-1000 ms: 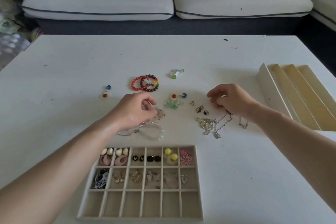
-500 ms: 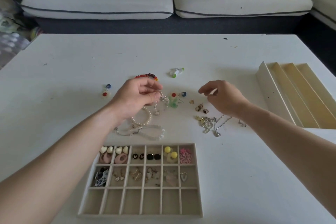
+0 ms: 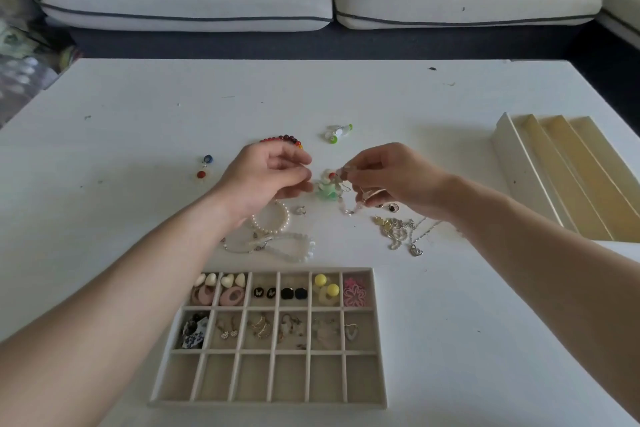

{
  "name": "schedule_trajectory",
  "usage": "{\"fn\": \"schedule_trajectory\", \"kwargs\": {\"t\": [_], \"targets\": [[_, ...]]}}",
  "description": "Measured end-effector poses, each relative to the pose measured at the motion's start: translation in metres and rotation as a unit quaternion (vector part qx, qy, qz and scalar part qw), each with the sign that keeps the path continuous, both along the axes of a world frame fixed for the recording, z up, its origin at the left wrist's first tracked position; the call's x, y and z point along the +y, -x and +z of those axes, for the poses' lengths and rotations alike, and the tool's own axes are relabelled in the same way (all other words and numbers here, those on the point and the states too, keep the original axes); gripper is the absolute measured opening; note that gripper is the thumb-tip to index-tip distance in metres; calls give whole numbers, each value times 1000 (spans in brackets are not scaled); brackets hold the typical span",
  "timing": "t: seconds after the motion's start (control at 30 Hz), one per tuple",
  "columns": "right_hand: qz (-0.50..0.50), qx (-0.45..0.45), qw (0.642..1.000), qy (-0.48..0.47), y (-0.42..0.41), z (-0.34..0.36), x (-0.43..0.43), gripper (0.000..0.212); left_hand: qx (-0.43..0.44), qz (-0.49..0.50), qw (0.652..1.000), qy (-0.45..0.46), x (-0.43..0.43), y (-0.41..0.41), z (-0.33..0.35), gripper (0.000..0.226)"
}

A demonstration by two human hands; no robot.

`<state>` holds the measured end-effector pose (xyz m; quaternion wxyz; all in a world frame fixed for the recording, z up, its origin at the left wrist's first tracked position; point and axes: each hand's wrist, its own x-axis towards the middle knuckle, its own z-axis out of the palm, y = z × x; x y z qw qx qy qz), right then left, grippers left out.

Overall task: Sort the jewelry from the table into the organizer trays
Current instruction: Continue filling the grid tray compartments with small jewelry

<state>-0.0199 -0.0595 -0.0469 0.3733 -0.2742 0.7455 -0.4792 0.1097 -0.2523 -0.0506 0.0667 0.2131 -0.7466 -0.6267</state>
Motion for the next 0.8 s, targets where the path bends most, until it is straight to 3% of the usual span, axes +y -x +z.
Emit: {"fn": "schedule_trajectory", "kwargs": {"t": [0.13, 0.3, 0.43, 0.5, 0.63, 0.8], "targets": [[63, 35, 995, -63, -5, -8, 2, 6, -83, -49, 954, 284, -7, -4, -15, 15], [53, 197, 970, -132, -16, -12, -6, 11, -131, -116, 915, 362, -3, -6, -21, 11], [3, 313, 936, -164, -18, -9, -7, 22, -146, -126, 904, 382, -1, -6, -21, 8], [-9, 322, 933, -162, -19, -8, -7, 30, -161, -132, 900, 382, 0, -5, -19, 8], [-15, 273, 954, -125, -28, -2, -5, 28, -111, -98, 928, 342, 10, -3, 2, 8], [-38, 132, 990, -8, -56, 20, 3, 9, -50, -56, 977, 202, 36, -17, 34, 12]]}}
